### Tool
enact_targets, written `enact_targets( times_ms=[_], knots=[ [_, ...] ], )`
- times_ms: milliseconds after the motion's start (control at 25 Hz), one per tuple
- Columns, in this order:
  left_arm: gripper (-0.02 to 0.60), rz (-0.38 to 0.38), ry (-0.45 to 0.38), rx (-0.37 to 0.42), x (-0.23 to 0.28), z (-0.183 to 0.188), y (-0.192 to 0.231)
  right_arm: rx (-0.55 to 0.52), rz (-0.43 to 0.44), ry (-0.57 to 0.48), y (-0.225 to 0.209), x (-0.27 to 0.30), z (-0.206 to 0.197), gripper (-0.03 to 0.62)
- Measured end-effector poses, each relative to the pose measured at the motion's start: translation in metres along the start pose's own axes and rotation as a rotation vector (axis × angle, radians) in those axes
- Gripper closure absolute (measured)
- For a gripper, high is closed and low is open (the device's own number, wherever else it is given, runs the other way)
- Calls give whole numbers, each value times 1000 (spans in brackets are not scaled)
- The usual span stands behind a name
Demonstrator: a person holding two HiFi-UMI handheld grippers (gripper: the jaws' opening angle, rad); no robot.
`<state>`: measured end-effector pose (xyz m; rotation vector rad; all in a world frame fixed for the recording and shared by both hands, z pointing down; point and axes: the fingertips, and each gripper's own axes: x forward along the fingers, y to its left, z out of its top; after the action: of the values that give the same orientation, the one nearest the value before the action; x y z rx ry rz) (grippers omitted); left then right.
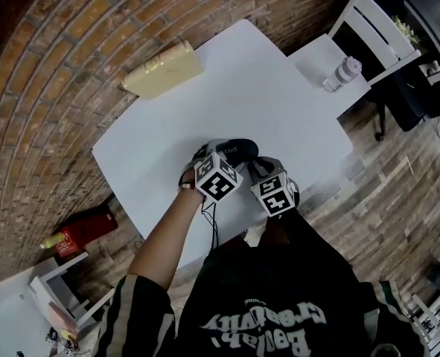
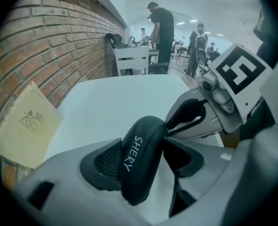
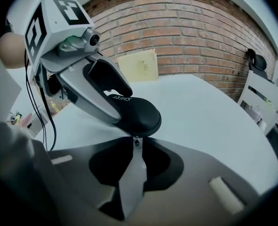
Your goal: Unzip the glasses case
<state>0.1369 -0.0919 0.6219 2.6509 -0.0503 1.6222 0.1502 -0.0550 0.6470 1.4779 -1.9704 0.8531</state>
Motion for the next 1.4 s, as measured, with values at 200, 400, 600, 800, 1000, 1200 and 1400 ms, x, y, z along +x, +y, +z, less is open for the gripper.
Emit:
enact_targets(
  times_ms=[200, 400, 600, 800, 1000, 1200, 1400],
  knots=[
    [284, 8, -24, 8, 2, 0, 2, -25, 17, -8, 1, -1, 1, 579],
    [276, 35, -51, 17, 4, 0, 2, -90, 19, -9, -2, -6, 2, 580],
    [264, 64, -89, 31, 5, 0, 2, -94, 19, -9, -3, -8, 3, 580],
    [264, 72, -111, 29, 5, 0, 1, -95, 15, -1, -5, -8, 1, 580],
    [264, 77, -121, 32, 5, 0, 1, -104, 0, 6, -12, -10, 0, 580],
    [262, 94, -134, 38, 5, -1, 1, -112, 0, 10, -14, -11, -1, 580],
    [261, 103, -137, 42, 5, -1, 1, -116, 1, 15, -15, -12, -2, 579]
  ],
)
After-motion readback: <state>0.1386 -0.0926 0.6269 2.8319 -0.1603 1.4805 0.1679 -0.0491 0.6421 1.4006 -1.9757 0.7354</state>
